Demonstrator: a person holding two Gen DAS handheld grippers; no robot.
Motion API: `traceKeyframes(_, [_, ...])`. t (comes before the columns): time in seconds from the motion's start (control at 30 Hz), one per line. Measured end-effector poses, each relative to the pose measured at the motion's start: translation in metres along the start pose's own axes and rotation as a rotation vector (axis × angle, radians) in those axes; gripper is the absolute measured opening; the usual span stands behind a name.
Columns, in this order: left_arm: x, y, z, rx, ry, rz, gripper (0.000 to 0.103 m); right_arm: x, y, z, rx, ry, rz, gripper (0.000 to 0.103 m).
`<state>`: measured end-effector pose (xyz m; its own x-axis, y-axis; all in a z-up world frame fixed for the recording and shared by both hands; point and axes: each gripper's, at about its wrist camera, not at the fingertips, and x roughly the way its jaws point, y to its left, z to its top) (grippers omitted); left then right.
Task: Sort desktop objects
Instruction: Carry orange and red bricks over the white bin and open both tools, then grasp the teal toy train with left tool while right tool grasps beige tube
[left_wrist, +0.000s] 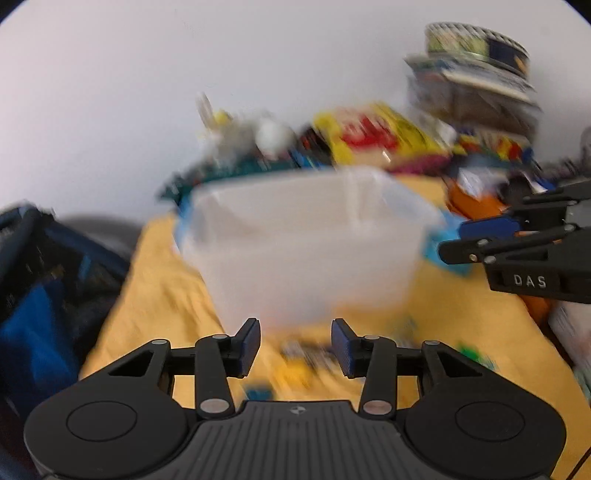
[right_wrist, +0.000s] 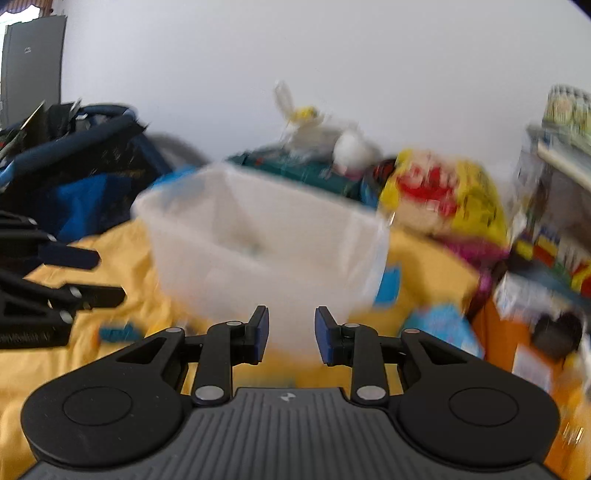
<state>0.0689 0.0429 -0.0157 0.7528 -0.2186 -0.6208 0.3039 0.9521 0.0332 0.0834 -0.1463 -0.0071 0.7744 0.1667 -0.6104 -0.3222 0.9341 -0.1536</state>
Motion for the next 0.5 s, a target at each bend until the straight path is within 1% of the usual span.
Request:
traceKeyframes(0.03, [-0.001, -0.006, -0.014, -0.009, 0.022, -0.031, 0.047, -0.001, 0.005, -0.014, 0.001, 0.035, 0.011, 0.031])
traceKeyframes(0.1, [0.002, -0.016, -0.036, -0.013, 0.062, -0.068, 0.047, 0.002, 0.015, -0.041, -0.005, 0.099, 0.045, 0.030])
traceKeyframes(0.13, [0.004, -0.021, -0.045, -0.007, 0.087, -0.071, 0.047, 0.005, 0.019, -0.053, -0.004, 0.127, 0.056, 0.030])
traceKeyframes(0.2, [0.012, -0.029, -0.062, 0.000, 0.141, -0.073, 0.047, 0.011, 0.030, -0.074, -0.025, 0.176, 0.050, 0.030])
traceKeyframes(0.23, [0.013, -0.031, -0.067, 0.008, 0.150, -0.074, 0.047, 0.012, 0.032, -0.082, -0.011, 0.188, 0.057, 0.030])
traceKeyframes(0.27, [0.014, -0.032, -0.072, 0.019, 0.155, -0.065, 0.047, 0.013, 0.031, -0.087, 0.012, 0.198, 0.070, 0.030])
traceKeyframes(0.33, [0.017, -0.026, -0.073, 0.021, 0.142, -0.011, 0.047, 0.016, 0.032, -0.093, 0.037, 0.222, 0.061, 0.030])
traceKeyframes(0.43, [0.029, -0.004, -0.063, 0.003, 0.127, 0.058, 0.047, 0.012, 0.031, -0.096, 0.053, 0.217, 0.057, 0.030])
traceKeyframes(0.5, [0.039, 0.011, -0.055, 0.032, 0.115, 0.116, 0.047, 0.010, 0.029, -0.095, 0.052, 0.212, 0.047, 0.032])
